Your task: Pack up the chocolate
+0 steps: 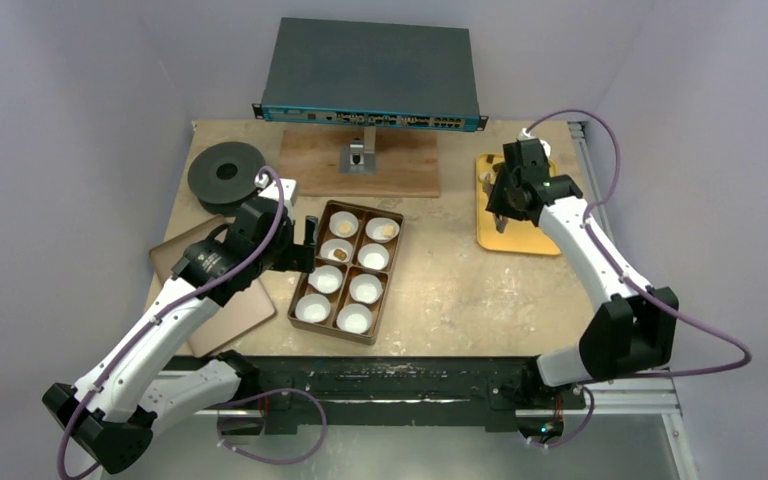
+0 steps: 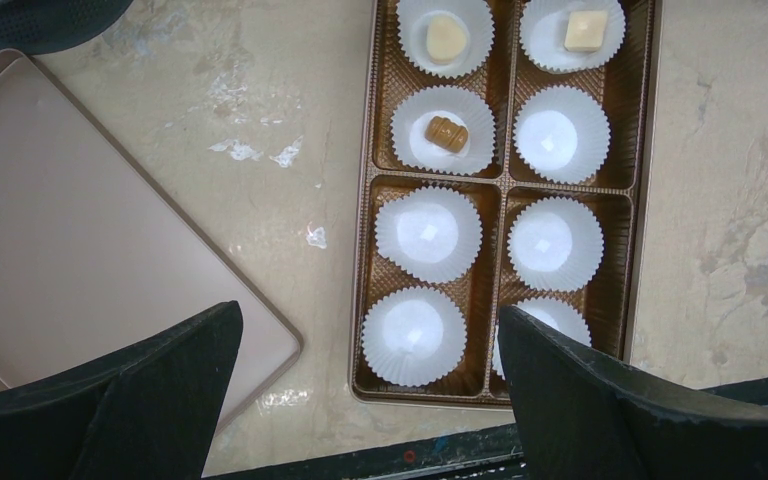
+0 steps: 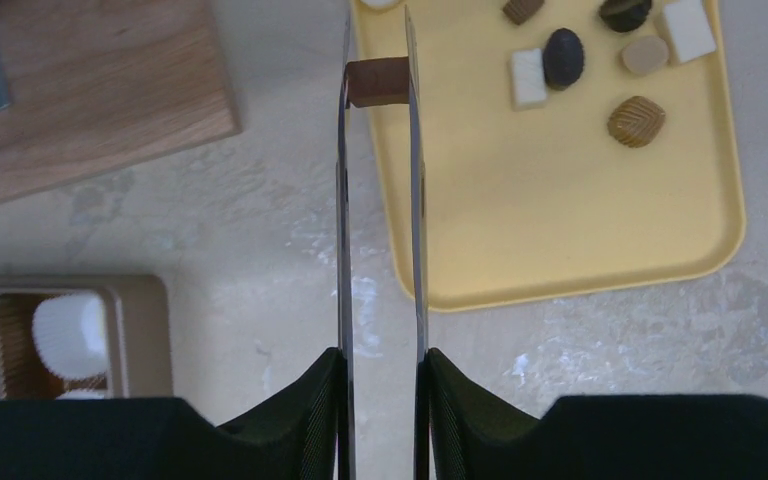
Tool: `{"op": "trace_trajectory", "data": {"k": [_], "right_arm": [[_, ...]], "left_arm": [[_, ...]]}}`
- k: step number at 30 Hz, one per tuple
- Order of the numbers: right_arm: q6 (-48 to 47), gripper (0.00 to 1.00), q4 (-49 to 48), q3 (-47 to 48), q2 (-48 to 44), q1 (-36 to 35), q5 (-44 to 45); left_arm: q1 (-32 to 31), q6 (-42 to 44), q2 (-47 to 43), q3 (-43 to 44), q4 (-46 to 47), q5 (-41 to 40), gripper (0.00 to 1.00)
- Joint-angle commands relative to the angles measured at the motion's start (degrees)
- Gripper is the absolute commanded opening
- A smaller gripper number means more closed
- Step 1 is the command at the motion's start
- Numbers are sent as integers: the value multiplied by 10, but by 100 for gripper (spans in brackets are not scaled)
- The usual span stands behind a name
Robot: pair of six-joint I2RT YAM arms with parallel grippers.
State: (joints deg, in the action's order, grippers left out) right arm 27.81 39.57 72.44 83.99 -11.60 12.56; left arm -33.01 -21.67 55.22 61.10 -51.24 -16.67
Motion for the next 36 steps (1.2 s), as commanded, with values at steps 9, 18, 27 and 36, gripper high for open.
{"op": "trace_trajectory", "data": {"k": [9, 18, 27, 36], "right_arm": [[49, 30, 51, 6, -103, -164, -11], [100, 30, 58, 40, -88, -320, -12], [131, 30, 46, 46, -21, -420, 9], [134, 37, 40, 39, -10, -429, 13]], "left_arm": [[3, -1, 1, -8, 24, -3, 100], [3, -3, 6, -12, 26, -4, 100], [3, -3, 3, -16, 23, -11, 100], [3, -2, 4, -17, 25, -10, 100]]}}
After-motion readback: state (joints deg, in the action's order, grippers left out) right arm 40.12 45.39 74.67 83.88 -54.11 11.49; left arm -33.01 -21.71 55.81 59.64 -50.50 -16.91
